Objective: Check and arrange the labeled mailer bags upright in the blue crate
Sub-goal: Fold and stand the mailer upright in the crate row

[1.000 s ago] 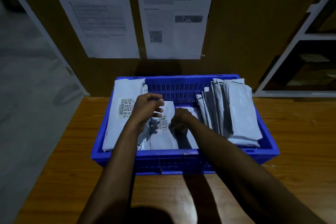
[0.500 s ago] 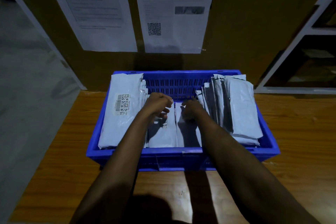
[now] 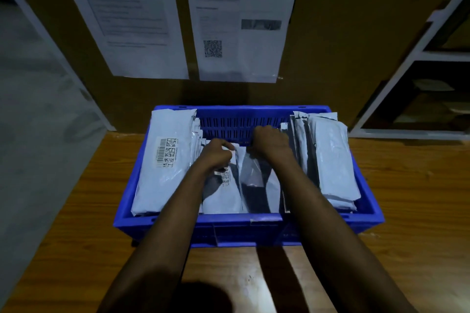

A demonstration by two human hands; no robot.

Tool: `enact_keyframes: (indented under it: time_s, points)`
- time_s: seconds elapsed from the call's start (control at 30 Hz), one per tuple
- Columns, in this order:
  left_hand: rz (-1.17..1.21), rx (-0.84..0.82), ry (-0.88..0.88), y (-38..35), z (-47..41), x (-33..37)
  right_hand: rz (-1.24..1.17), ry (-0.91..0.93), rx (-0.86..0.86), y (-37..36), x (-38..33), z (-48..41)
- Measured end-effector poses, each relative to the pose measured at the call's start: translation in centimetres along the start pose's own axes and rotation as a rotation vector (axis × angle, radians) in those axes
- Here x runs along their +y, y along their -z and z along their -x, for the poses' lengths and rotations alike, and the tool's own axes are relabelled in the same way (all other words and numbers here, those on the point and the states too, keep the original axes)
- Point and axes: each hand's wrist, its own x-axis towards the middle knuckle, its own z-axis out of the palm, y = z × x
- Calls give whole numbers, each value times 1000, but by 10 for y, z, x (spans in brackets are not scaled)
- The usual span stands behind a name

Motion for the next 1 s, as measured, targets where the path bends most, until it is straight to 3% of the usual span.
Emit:
enact_keyframes:
  time_s: [0.17, 0.27, 0.43, 0.63, 0.83, 1.0]
  points:
    - [-68, -286, -35, 14, 8, -1, -118, -3, 118, 71, 9, 17]
    - [29, -322, -30, 21, 14, -2, -235, -52, 215, 108, 23, 32]
    - [357, -226, -64, 29, 23, 3, -560, -75, 391, 134, 60, 50]
    - [794, -233, -141, 34, 40, 25, -1065, -144, 500, 121, 94, 73]
    - [795, 8, -298, 43, 58, 48, -1276, -128, 482, 95, 99, 95]
    - [765, 157, -456, 53, 73, 55, -1314, -109, 503, 88, 99, 108]
